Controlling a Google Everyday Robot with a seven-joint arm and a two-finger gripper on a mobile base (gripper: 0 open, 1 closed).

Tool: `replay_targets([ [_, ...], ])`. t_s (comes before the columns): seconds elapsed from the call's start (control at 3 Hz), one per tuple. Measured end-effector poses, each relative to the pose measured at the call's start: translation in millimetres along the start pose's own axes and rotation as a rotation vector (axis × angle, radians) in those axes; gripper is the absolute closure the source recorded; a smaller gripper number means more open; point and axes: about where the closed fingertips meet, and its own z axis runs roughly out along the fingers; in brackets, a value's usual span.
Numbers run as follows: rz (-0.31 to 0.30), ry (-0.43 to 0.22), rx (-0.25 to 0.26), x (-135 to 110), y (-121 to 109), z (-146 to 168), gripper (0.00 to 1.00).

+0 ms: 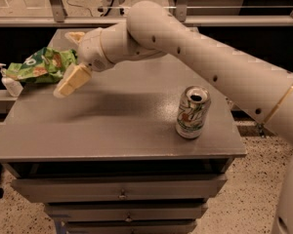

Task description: Pick green rice chip bag

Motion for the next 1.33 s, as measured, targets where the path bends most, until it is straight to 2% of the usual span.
replay_targets([
  [0.33,-0.072,-0.007,-0.010,-1,-10,21,0.00],
  [0.67,-0.114,-0.001,-0.001,7,-27,37,0.00],
  [1.0,-0.130,0.013,0.018,19,-51,44,0.00],
  [1.33,-0.130,0.028,0.025,25,-63,46,0.12],
])
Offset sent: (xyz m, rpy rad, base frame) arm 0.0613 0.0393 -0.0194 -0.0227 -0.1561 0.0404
